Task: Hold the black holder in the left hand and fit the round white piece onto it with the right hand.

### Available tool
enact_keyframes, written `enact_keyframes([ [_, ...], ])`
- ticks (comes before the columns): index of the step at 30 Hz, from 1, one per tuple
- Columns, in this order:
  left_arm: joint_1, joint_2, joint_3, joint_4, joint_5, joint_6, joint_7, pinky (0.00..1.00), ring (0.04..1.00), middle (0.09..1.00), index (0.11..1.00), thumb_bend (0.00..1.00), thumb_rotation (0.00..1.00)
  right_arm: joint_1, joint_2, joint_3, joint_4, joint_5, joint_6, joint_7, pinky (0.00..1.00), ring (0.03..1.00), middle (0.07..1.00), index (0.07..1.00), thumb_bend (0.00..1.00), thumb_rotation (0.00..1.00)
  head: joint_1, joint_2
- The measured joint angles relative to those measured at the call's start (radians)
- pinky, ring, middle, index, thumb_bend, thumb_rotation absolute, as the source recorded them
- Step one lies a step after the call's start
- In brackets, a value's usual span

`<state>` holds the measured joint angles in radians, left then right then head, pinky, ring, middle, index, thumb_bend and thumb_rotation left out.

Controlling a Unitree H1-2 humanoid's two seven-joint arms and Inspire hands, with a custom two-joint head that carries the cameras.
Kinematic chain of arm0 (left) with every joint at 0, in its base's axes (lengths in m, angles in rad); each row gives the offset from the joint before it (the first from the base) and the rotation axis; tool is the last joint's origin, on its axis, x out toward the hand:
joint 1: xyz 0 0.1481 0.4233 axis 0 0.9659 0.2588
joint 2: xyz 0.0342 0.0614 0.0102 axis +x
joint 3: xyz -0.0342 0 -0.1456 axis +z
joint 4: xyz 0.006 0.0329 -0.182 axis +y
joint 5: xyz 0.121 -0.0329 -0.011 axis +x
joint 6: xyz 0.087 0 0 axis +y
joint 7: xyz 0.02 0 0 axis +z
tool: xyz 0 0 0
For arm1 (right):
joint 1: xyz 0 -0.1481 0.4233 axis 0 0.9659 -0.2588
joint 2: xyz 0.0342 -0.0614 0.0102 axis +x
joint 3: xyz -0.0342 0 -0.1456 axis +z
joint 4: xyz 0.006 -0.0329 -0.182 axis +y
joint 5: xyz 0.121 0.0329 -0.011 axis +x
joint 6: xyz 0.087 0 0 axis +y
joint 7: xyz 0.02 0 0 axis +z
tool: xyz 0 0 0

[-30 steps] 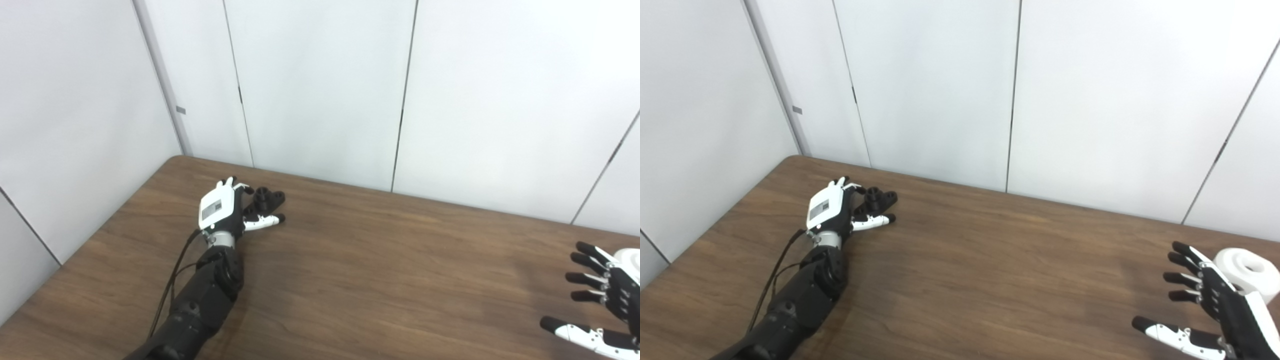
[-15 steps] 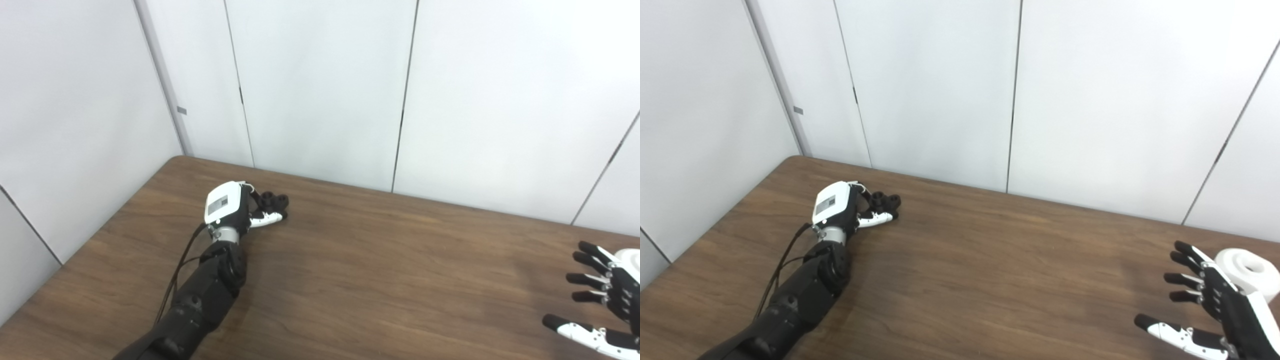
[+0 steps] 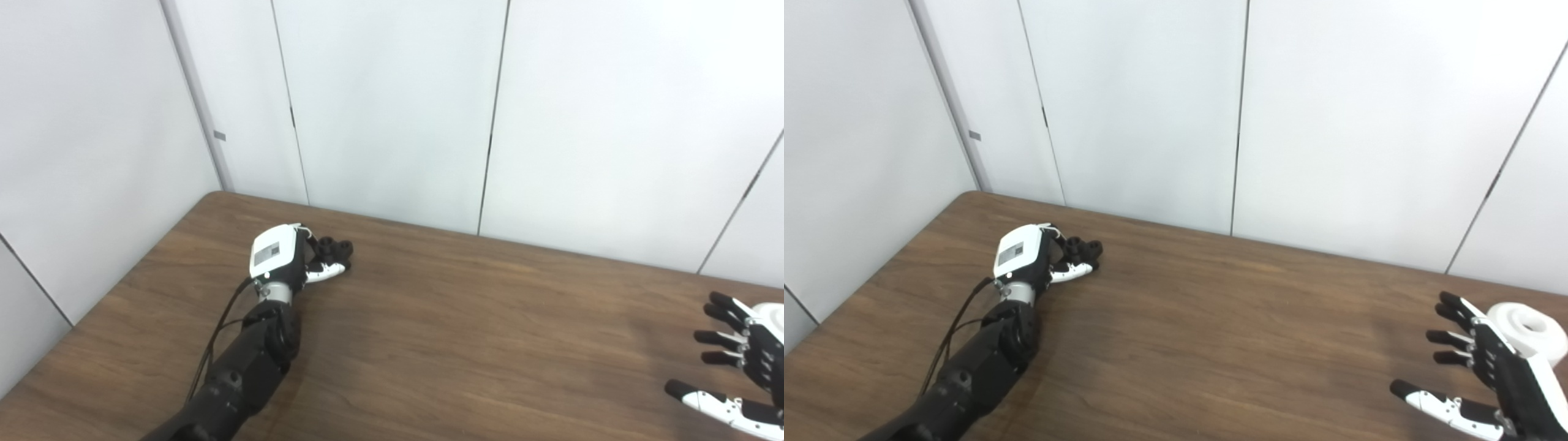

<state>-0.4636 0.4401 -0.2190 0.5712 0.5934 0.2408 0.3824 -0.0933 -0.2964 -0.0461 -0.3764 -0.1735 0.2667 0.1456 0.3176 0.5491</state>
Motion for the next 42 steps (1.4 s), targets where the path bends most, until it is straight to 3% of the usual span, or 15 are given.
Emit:
enact_keyframes([
  [5, 0.081, -0.015, -0.016, -0.105, -0.039, -0.123, -0.004, 0.98, 0.956, 0.855, 0.479, 0.52, 0.06, -0.016, 0.005, 0.018, 0.001, -0.022, 0.001, 0.000, 0.68, 0.757, 0.875, 0.899, 0.54, 0.00, -0.038, 0.005],
  [8, 0.119, -0.025, -0.055, -0.184, -0.050, -0.204, -0.062, 0.98, 0.957, 0.873, 0.479, 0.52, 0.06, -0.035, 0.013, 0.022, 0.005, -0.027, 0.001, 0.000, 0.70, 0.758, 0.882, 0.910, 0.54, 0.00, -0.064, 0.009],
  [11, 0.148, -0.047, -0.107, -0.272, -0.035, -0.229, -0.116, 0.95, 0.948, 0.879, 0.479, 0.52, 0.06, -0.041, 0.016, 0.023, 0.024, -0.028, -0.013, -0.003, 0.66, 0.732, 0.865, 0.894, 0.56, 0.01, -0.103, 0.015],
  [15, 0.169, -0.093, -0.160, -0.345, -0.021, -0.249, -0.171, 0.99, 0.968, 0.891, 0.479, 0.52, 0.06, -0.039, 0.020, 0.025, 0.070, -0.030, -0.064, -0.010, 0.62, 0.710, 0.847, 0.876, 0.59, 0.14, -0.143, 0.023],
  [19, 0.185, -0.119, -0.216, -0.397, -0.006, -0.311, -0.241, 0.99, 0.977, 0.899, 0.479, 0.52, 0.06, -0.038, 0.020, 0.025, 0.106, -0.030, -0.125, -0.022, 0.61, 0.700, 0.841, 0.874, 0.61, 0.24, -0.173, 0.031],
  [29, 0.184, -0.141, -0.269, -0.395, -0.005, -0.462, -0.342, 0.97, 0.986, 0.893, 0.478, 0.52, 0.06, -0.036, 0.035, 0.021, 0.153, -0.027, -0.207, -0.032, 0.56, 0.687, 0.835, 0.862, 0.65, 0.32, -0.242, 0.049],
  [42, 0.141, -0.160, -0.314, -0.318, 0.067, -0.534, -0.335, 0.93, 0.978, 0.900, 0.478, 0.52, 0.07, -0.037, 0.031, 0.003, 0.158, -0.025, -0.227, -0.032, 0.59, 0.705, 0.842, 0.870, 0.66, 0.37, -0.271, 0.061],
])
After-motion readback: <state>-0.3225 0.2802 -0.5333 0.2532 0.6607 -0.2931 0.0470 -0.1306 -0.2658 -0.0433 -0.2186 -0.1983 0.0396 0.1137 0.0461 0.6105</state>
